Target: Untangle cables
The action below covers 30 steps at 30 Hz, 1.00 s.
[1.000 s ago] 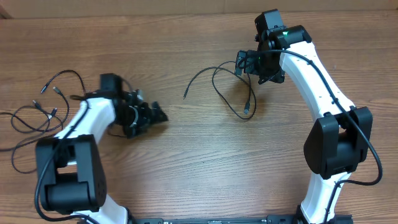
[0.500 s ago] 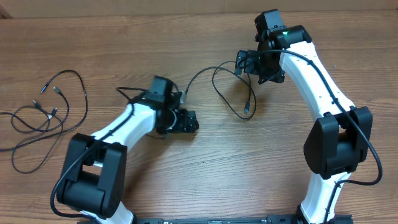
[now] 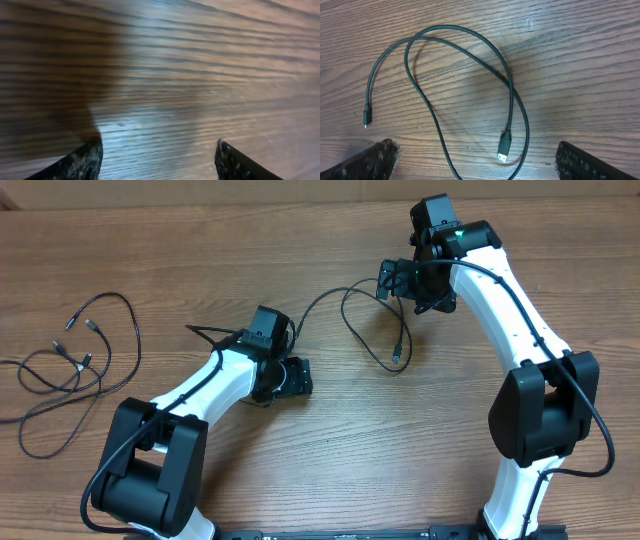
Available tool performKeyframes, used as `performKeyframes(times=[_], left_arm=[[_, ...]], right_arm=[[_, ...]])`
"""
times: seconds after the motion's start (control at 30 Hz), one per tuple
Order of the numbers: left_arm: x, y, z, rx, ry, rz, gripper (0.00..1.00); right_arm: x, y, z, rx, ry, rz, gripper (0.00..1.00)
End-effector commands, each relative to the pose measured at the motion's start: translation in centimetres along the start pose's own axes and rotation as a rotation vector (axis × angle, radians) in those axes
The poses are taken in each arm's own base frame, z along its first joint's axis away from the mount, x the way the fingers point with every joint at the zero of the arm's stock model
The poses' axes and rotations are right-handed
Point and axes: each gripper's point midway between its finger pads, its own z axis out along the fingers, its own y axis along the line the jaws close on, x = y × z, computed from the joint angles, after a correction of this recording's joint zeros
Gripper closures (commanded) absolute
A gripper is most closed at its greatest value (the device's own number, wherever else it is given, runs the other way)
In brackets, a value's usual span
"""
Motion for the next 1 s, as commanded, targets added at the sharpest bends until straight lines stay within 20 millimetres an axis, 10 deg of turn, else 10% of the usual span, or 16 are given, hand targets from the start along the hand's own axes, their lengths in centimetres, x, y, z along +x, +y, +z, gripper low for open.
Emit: performKeyframes(times=[0.0, 0.97], left_arm=[[0.7, 2.9, 0.9, -0.13, 0.003, -0.081, 0.27], [0.6, 2.7, 0.9, -0.117, -0.001, -0.092, 0.0]], right_arm=[[-0.3, -1.5, 1.9, 0.014, 0.035, 0.036, 0.0], [6.6, -4.0, 12.8, -0.065, 0.3, 0.12, 0.0]])
